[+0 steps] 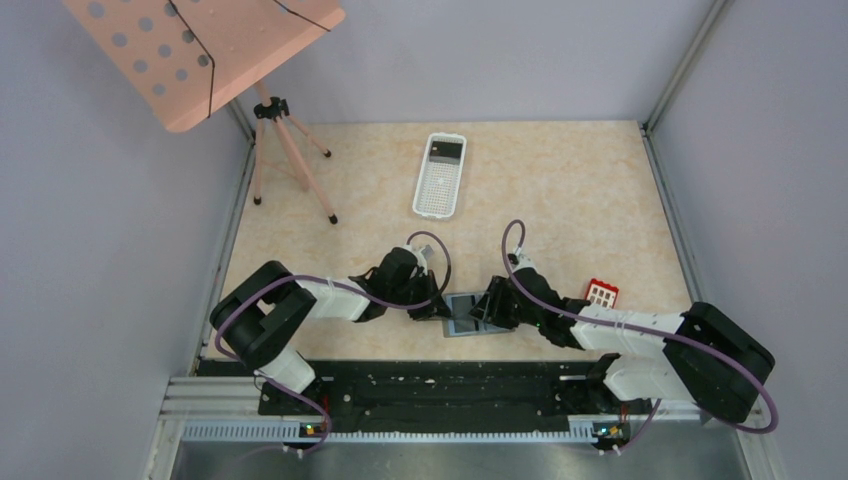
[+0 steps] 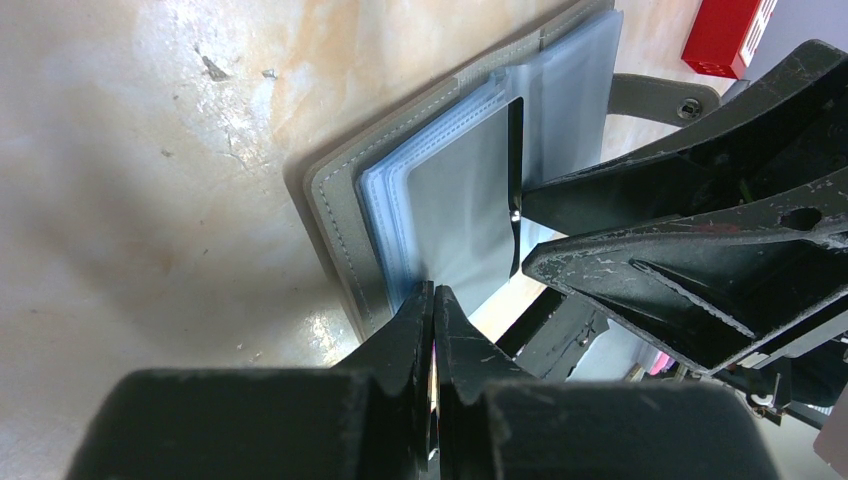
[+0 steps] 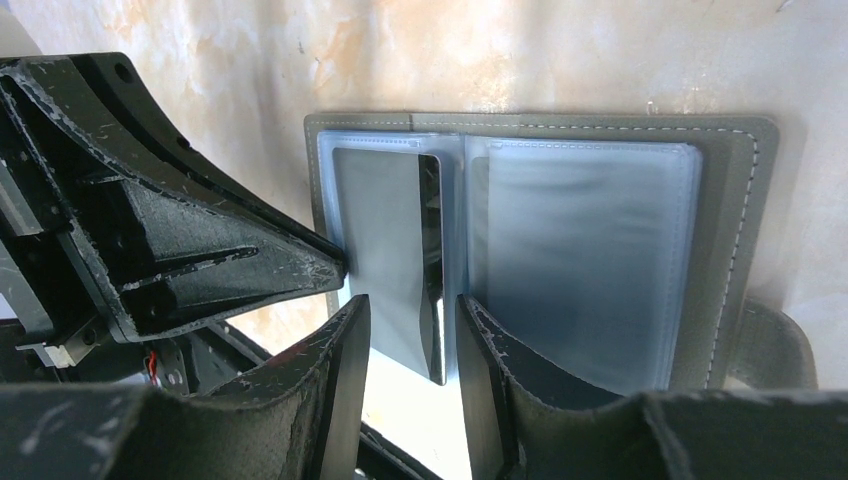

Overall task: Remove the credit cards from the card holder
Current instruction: Remove the credit card from the card holder.

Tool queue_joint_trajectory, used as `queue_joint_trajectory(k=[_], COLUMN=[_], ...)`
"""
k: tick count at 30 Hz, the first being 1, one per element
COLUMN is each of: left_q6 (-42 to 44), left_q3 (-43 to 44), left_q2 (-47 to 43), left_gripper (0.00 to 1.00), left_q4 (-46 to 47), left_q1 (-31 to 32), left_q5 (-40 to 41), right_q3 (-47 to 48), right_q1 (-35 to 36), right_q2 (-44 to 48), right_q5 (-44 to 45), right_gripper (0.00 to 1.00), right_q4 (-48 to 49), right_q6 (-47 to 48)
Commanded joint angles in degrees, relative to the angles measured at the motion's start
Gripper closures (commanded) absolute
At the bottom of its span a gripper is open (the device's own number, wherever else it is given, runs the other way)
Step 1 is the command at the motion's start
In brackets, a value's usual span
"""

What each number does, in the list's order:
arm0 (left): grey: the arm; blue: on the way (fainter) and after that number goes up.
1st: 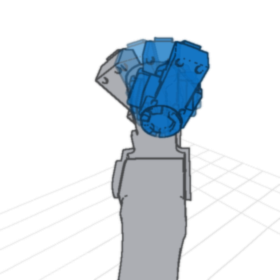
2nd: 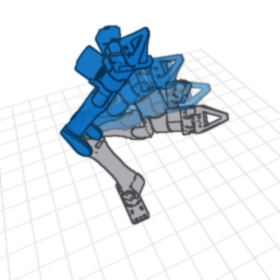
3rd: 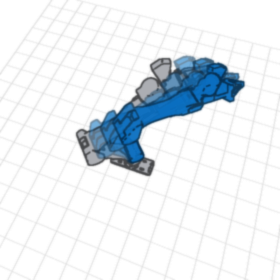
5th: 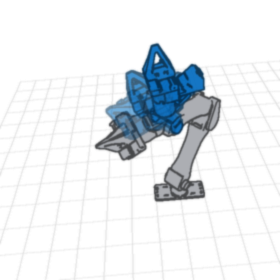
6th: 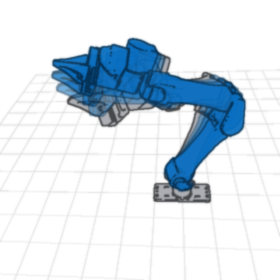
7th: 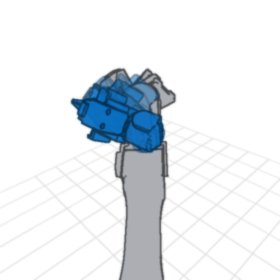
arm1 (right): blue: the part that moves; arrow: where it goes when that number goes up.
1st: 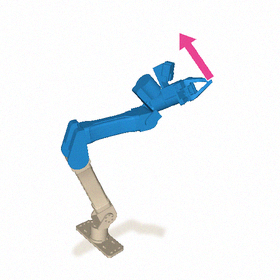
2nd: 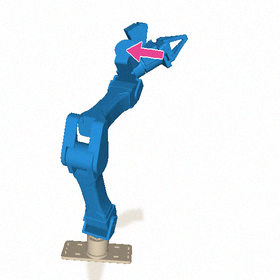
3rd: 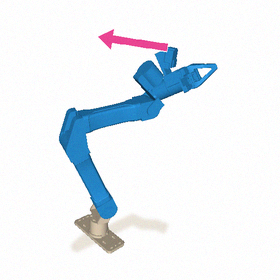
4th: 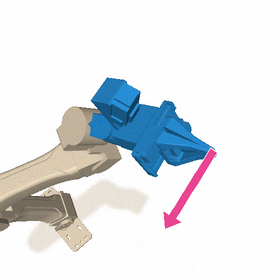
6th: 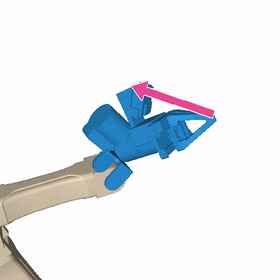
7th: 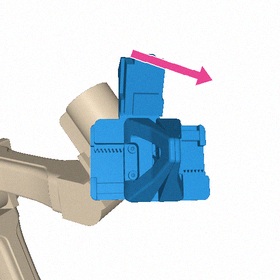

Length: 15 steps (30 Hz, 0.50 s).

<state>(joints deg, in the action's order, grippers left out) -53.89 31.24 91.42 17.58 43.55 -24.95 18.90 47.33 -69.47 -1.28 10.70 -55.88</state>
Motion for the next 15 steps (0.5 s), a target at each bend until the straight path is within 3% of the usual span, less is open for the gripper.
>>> queue_joint_trajectory(k=[1, 11, 15], left_q6=[0.67, 0.54, 0.45], left_q3=[-1.1, -0.9, -0.83], left_q2=[1.21, 1.06, 1.26], left_gripper=[0.95, 0.96, 0.96], left_q4=[0.02, 0.03, 0.18], left_q1=[0.28, 0.31, 0.4], left_q5=[0.65, 0.25, 0.02], right_q3=[0.61, -0.71, -1.48], right_q1=[-0.5, -0.69, -1.17], right_q2=[-0.63, -1.11, 0.04], right_q5=[-1.31, -3.24, -4.34], right_gripper=[0.63, 0.65, 0.73], right_q4=[3.8, 7.24, 8.35], right_q6=[0.41, -0.66, -0.77])
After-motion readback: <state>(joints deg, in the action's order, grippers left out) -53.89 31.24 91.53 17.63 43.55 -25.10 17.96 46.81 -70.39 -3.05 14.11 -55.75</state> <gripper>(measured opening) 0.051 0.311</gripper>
